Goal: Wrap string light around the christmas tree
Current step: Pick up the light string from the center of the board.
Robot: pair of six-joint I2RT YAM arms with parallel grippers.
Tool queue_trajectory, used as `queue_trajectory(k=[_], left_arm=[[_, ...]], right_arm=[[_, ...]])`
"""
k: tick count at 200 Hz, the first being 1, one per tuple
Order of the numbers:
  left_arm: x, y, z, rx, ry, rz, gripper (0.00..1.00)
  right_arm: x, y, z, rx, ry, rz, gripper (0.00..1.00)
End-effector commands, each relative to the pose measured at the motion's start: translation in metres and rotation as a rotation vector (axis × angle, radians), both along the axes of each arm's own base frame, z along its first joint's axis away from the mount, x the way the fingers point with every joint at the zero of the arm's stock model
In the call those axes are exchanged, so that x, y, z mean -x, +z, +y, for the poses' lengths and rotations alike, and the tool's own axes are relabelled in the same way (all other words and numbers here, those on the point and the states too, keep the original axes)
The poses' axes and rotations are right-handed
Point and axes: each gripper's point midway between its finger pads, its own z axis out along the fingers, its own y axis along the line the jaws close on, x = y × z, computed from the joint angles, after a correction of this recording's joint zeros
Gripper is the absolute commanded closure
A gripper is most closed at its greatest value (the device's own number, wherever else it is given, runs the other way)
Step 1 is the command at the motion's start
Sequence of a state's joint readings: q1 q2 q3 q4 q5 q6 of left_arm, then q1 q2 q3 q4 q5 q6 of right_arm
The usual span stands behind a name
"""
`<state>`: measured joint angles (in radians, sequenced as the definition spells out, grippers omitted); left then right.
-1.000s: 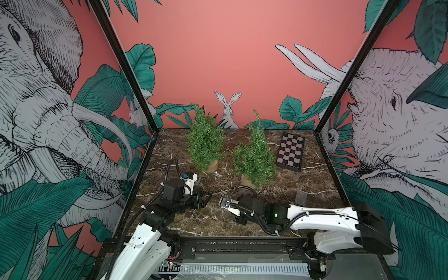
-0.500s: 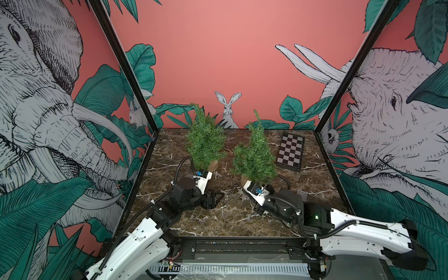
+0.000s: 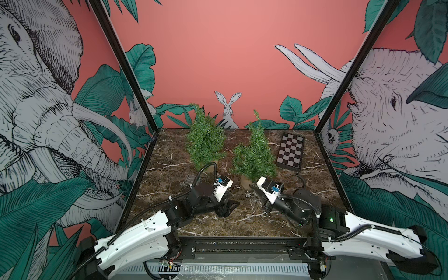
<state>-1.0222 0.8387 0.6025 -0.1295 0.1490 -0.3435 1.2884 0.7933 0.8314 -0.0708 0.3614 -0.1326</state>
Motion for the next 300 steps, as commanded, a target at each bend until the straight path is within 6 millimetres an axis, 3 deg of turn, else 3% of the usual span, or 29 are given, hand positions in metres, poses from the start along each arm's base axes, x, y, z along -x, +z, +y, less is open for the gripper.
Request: queue_trajectory(k=[1,36,61,108,149,185,238,300], left_arm=[[-0.006,0.058,-0.016,0.153,0.012,-0.149,0.32],[0.004,0.094,-0.039,0.235,-0.046,-0.263,0.32],[0.003,0.107,-0.049,0.247,-0.051,-0.310,0.32],[0.005,0.116,-0.065,0.262,-0.089,-0.329,0.33],[0.000,0.112,-0.073,0.233,-0.083,-0.321,0.35],[-0.005,0.111,-0.079,0.213,-0.069,-0.324,0.49],[-0.009,0.125,-0.082,0.197,-0.054,-0.336,0.85],[-0.011,0.138,-0.066,0.127,-0.034,-0.394,1.00]], right_arm=[[0.003,0.041,-0.006,-0.117,0.009,-0.039,0.87],[0.003,0.044,-0.005,-0.135,0.014,-0.036,0.87],[0.003,0.046,-0.005,-0.156,0.013,-0.034,0.87],[0.007,0.052,-0.005,-0.197,0.033,-0.024,0.88],[0.009,0.061,-0.008,-0.236,0.040,-0.026,0.89],[0.010,0.070,-0.013,-0.274,0.040,-0.034,0.90],[0.009,0.080,-0.022,-0.295,0.015,-0.054,0.90],[0.006,0.087,-0.031,-0.303,-0.014,-0.076,0.89]])
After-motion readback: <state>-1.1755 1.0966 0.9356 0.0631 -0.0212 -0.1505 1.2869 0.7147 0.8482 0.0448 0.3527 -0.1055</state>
